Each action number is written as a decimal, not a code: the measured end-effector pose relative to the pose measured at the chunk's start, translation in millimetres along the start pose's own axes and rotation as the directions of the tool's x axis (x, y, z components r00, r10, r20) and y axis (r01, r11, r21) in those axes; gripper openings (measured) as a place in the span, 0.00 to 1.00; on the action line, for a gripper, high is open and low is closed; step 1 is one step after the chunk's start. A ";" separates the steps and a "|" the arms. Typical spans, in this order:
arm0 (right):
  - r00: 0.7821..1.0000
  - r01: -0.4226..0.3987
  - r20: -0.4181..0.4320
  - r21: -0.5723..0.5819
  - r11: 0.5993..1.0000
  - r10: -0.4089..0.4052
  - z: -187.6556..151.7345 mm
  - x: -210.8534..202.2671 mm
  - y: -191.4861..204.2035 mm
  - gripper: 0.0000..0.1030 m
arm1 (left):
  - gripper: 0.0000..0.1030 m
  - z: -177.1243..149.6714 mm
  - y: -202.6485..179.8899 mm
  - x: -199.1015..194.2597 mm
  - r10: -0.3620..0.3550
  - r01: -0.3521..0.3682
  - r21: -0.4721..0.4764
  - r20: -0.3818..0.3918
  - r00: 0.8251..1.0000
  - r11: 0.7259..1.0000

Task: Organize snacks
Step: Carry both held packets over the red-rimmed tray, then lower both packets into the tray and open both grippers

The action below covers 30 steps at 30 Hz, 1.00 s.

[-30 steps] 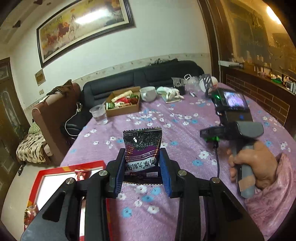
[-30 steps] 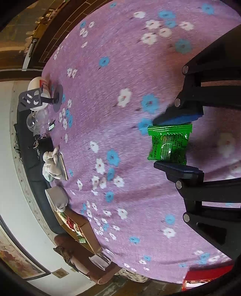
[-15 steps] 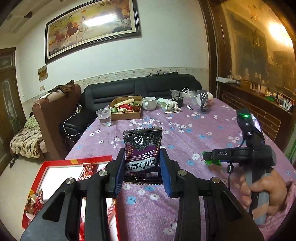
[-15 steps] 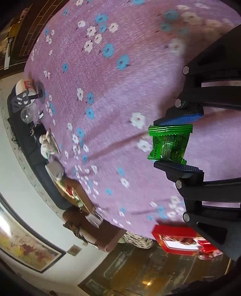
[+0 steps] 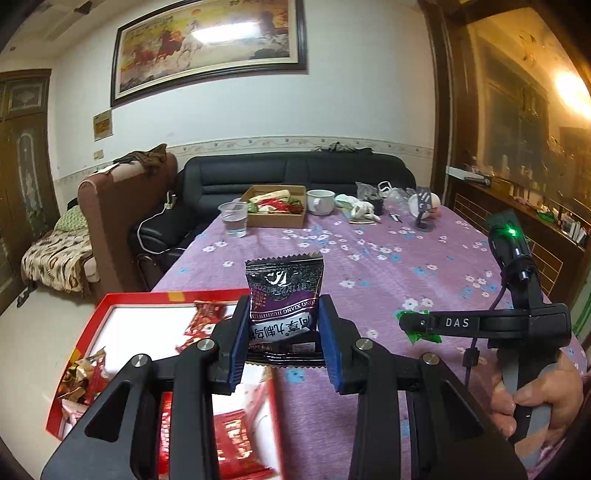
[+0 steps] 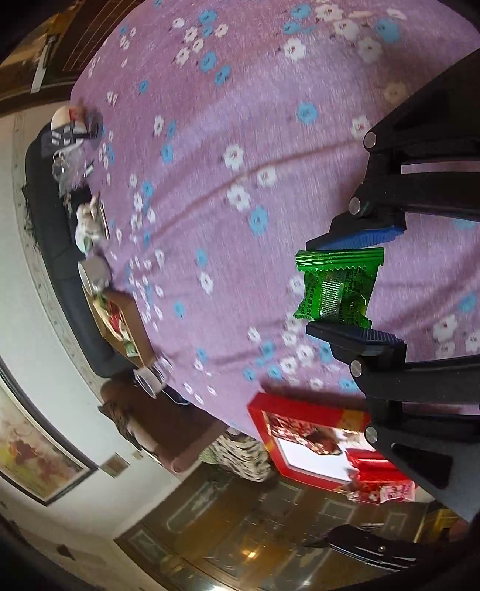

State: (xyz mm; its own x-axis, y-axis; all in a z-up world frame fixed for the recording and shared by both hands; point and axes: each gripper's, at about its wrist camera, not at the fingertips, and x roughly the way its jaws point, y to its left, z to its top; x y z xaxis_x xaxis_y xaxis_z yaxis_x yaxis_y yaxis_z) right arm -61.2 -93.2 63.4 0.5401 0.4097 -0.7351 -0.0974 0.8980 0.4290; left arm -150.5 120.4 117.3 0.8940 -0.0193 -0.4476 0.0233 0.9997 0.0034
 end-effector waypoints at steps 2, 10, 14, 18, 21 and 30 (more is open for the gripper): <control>1.000 -0.011 -0.009 -0.008 1.000 0.011 -2.3 2.4 6.8 0.36 | 0.32 -2.1 6.2 -0.8 0.006 -0.006 -0.010 0.001 1.000 1.000; 0.999 -0.040 -0.023 -0.059 0.997 0.039 -9.1 5.3 40.1 0.36 | 0.32 -10.7 37.0 1.3 0.040 -0.041 -0.064 -0.010 0.999 0.997; 0.998 -0.068 -0.018 -0.094 0.993 0.067 -13.1 6.5 61.7 0.36 | 0.32 -15.9 52.0 3.0 0.060 -0.062 -0.090 -0.020 0.998 0.994; 0.992 -0.127 -0.005 -0.126 0.984 0.128 -20.2 8.0 84.2 0.37 | 0.32 -21.9 66.5 4.2 0.082 -0.085 -0.110 -0.030 0.996 0.990; 0.987 -0.157 0.004 -0.161 0.974 0.160 -26.2 10.3 101.7 0.37 | 0.32 -25.5 76.4 5.8 0.097 -0.101 -0.123 -0.041 0.994 0.987; 0.968 -0.241 0.001 -0.257 0.936 0.250 -49.5 20.4 146.7 0.38 | 0.32 -40.6 102.2 14.0 0.130 -0.142 -0.161 -0.082 0.988 0.977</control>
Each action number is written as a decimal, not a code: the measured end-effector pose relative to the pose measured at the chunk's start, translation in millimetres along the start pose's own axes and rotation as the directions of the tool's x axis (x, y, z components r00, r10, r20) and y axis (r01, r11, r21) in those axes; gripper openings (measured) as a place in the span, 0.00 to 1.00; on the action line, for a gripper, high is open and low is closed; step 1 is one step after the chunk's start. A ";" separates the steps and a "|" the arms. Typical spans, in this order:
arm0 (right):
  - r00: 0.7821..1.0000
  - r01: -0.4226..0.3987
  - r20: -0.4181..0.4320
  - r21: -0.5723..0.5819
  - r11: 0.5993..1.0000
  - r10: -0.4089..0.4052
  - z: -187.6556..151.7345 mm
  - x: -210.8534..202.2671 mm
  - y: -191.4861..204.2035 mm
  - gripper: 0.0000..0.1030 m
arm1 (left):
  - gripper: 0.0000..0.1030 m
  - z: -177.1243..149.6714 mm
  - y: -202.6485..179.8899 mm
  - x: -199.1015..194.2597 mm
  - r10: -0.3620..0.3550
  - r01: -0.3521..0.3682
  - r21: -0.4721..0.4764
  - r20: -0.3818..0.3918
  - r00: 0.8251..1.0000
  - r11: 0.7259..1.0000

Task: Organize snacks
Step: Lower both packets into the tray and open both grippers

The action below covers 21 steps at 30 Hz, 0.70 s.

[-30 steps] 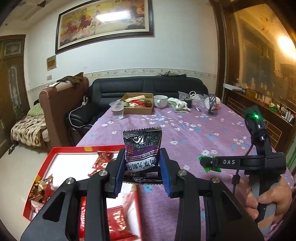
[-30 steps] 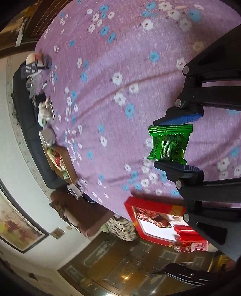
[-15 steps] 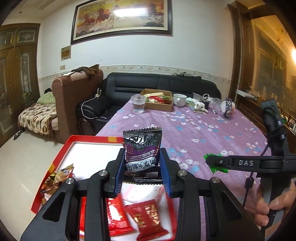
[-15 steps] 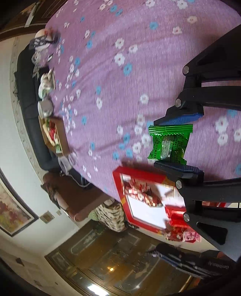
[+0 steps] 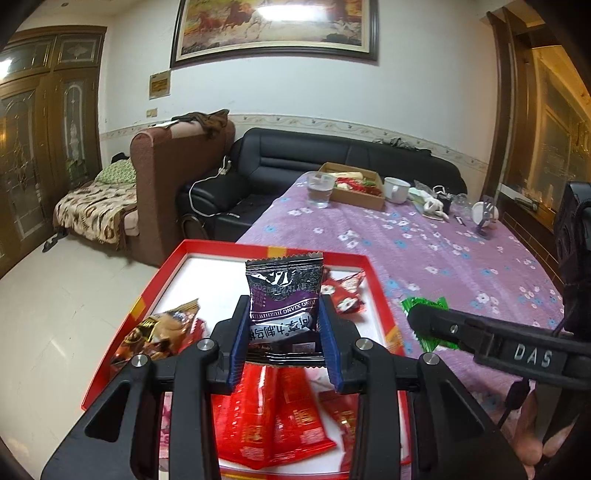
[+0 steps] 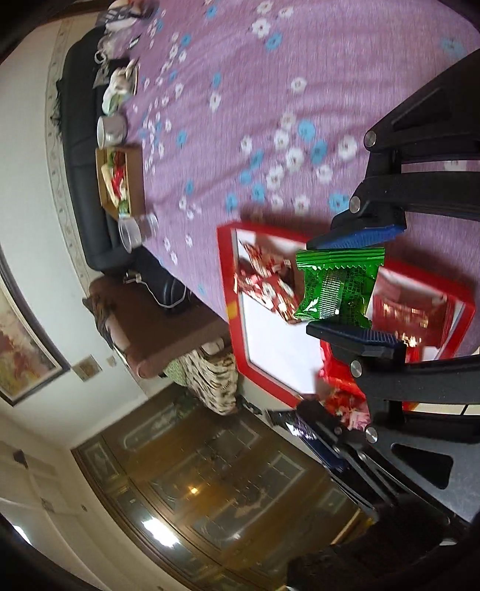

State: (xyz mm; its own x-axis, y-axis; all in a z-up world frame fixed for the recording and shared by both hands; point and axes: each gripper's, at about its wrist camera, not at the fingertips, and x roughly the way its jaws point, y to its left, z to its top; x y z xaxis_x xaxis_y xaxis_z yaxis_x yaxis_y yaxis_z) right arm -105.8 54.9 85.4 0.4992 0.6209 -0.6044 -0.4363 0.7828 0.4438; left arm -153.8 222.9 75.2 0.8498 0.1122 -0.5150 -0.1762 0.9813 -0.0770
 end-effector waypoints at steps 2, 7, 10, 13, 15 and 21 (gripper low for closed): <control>1.000 -0.006 -0.017 -0.013 1.000 0.006 -4.6 8.4 5.9 0.38 | 0.32 -3.6 3.0 2.6 0.006 -0.006 -0.001 -0.010 1.000 1.000; 0.999 -0.009 -0.045 -0.047 0.999 0.007 -17.4 25.7 16.5 0.39 | 0.32 -12.6 7.7 9.2 0.016 -0.016 -0.002 -0.040 0.999 1.000; 0.998 -0.009 -0.058 -0.064 0.998 0.005 -22.5 32.6 20.8 0.40 | 0.32 -16.2 10.9 14.7 0.021 -0.022 -0.011 -0.067 0.997 1.000; 0.999 -0.006 -0.055 -0.079 0.997 0.002 -26.2 35.2 23.9 0.44 | 0.35 -17.5 12.9 16.5 0.039 -0.041 -0.014 -0.080 0.996 0.999; 0.999 -0.003 -0.050 -0.080 0.997 -0.001 -26.7 33.9 23.5 0.50 | 0.40 -17.9 13.2 17.2 0.052 -0.054 -0.013 -0.091 0.994 0.998; 1.000 -0.001 -0.016 -0.078 0.997 0.000 -25.2 23.0 18.3 0.53 | 0.55 -14.9 10.3 9.5 0.080 -0.082 -0.015 -0.075 0.994 0.997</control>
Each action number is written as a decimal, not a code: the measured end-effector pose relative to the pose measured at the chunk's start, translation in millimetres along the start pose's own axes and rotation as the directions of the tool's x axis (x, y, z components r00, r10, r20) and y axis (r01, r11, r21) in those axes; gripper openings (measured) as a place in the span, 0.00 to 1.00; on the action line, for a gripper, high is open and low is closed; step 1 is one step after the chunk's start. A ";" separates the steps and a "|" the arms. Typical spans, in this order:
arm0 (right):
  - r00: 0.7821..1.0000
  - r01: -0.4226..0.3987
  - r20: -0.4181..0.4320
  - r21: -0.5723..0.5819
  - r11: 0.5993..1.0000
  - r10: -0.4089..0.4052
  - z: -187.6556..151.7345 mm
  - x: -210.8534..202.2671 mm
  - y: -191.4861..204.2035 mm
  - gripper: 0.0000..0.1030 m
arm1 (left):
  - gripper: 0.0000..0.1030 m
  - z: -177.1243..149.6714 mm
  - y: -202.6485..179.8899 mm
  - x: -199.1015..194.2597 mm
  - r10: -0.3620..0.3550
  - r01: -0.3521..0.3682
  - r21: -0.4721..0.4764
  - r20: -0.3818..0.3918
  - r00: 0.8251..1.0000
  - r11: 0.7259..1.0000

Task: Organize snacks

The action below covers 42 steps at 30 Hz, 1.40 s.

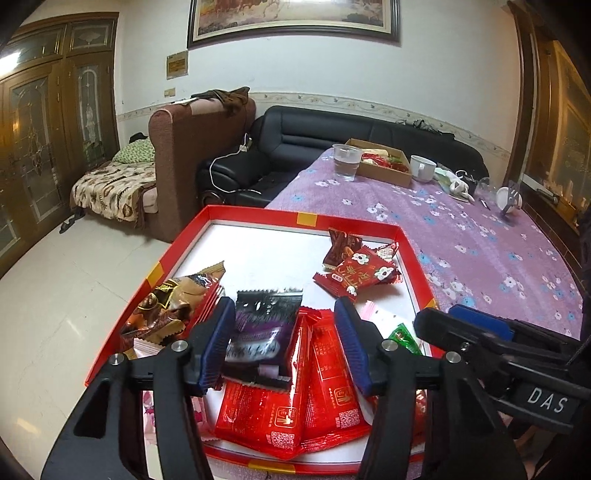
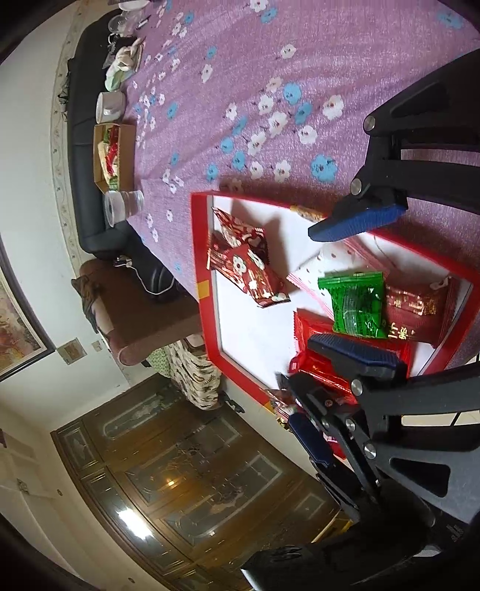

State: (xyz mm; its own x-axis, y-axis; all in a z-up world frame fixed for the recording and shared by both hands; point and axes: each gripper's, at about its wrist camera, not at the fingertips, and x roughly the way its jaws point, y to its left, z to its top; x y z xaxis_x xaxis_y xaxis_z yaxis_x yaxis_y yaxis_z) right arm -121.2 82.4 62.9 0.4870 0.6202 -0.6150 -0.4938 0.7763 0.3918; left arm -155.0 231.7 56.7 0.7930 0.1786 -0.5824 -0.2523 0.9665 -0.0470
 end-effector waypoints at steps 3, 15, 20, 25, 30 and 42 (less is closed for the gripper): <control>1.000 0.007 0.017 -0.003 1.000 -0.006 -0.4 -7.2 -2.8 0.57 | 0.62 1.0 -3.4 -8.2 0.010 -0.010 0.006 0.019 1.000 1.000; 0.993 0.025 0.115 -0.048 0.999 -0.019 -9.0 -56.4 4.2 0.61 | 0.78 5.7 -16.3 -57.9 0.033 -0.038 0.033 0.120 0.992 0.999; 0.987 0.038 0.158 -0.052 0.998 -0.029 -17.1 -81.2 5.0 0.61 | 0.81 4.1 -25.6 -79.4 0.025 -0.034 0.060 0.144 0.989 0.998; 0.977 0.061 0.210 -0.064 0.996 -0.046 -31.9 -114.3 7.0 0.63 | 0.84 -0.8 -35.8 -107.4 0.052 -0.065 0.073 0.177 0.983 0.995; 0.964 0.091 0.256 -0.081 0.993 -0.067 -54.1 -148.2 7.8 0.67 | 1.00 -11.7 -36.5 -139.1 0.027 -0.039 0.047 0.237 0.971 0.998; 0.928 0.163 0.350 -0.066 0.984 -0.130 -93.9 -217.5 8.3 0.71 | 1.00 -34.4 -66.9 -190.3 -0.028 -0.009 0.129 0.282 0.959 0.992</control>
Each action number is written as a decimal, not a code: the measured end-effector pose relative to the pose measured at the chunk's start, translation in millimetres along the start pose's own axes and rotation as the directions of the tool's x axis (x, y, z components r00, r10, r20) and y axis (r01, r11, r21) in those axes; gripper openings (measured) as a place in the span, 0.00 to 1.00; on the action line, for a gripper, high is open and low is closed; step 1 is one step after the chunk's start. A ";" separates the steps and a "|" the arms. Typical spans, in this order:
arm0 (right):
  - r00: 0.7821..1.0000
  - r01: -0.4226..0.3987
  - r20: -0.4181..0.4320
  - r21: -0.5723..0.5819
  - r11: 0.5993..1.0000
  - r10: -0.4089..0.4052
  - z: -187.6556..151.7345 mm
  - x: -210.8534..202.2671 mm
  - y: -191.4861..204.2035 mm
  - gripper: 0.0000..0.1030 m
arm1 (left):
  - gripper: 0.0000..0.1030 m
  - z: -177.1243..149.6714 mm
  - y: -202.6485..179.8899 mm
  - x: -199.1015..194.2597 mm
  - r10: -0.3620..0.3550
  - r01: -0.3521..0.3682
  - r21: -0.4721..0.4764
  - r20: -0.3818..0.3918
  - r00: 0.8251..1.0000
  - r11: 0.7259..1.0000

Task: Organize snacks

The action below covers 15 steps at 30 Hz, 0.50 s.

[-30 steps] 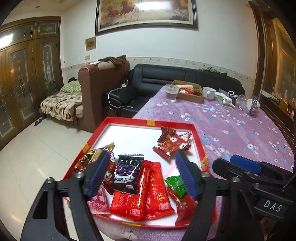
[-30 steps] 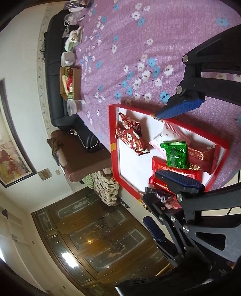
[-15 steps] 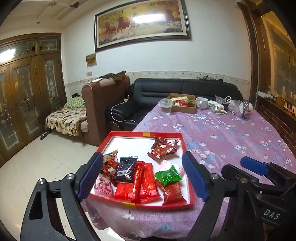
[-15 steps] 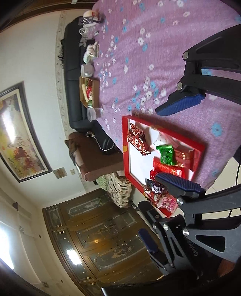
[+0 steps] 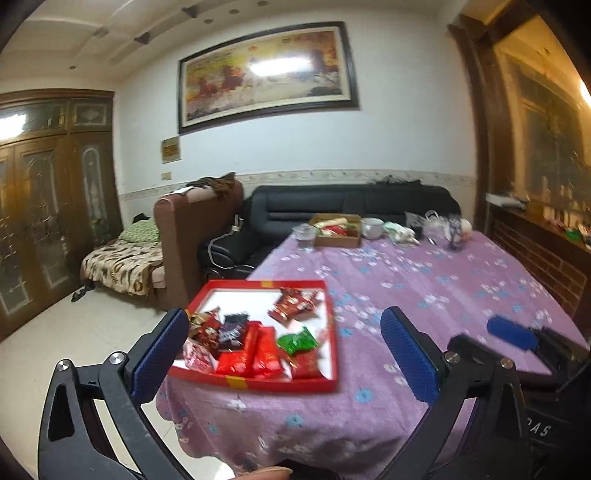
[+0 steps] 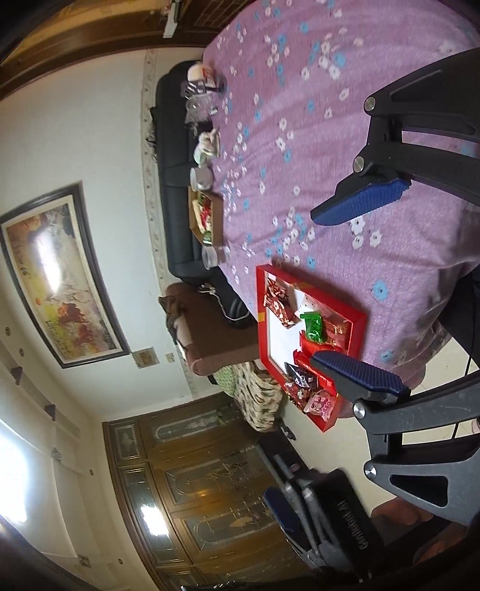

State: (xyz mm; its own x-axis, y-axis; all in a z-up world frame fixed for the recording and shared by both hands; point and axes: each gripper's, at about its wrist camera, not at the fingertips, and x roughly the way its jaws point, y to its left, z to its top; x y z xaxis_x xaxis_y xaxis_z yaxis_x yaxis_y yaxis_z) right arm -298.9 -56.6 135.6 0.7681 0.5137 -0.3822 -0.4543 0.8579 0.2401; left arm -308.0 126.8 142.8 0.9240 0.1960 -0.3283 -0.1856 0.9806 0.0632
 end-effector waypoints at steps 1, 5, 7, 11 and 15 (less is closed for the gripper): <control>1.000 0.003 0.009 -0.003 1.000 -0.003 -1.1 -5.1 -0.2 0.72 | 1.00 -1.0 -1.9 -1.2 -0.005 0.005 0.006 -0.002 1.000 1.000; 0.999 0.032 0.036 -0.036 0.999 -0.031 -5.6 -21.9 3.0 0.74 | 1.00 -8.7 -2.9 -3.7 -0.012 0.012 0.004 -0.014 1.000 1.000; 0.998 0.035 0.046 -0.050 0.998 -0.033 -7.5 -24.3 6.0 0.75 | 1.00 -10.7 -3.6 -5.5 0.003 -0.003 0.008 -0.005 1.000 1.000; 0.999 0.023 0.039 -0.057 0.998 -0.021 -8.5 -20.4 10.6 0.76 | 1.00 -13.0 -1.9 -4.7 0.040 -0.039 0.036 -0.011 0.999 0.999; 1.000 0.008 0.023 -0.060 0.998 -0.006 -11.3 -14.2 16.6 0.76 | 1.00 -15.4 4.7 -1.7 0.053 -0.052 0.026 -0.027 0.998 0.998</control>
State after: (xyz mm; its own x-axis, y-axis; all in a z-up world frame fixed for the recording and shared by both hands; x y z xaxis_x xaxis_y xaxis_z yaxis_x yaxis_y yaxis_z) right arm -322.5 -49.5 134.9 0.7812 0.5080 -0.3629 -0.4749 0.8608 0.1828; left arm -315.6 131.0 129.2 0.9035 0.2474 -0.3499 -0.2249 0.9688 0.1043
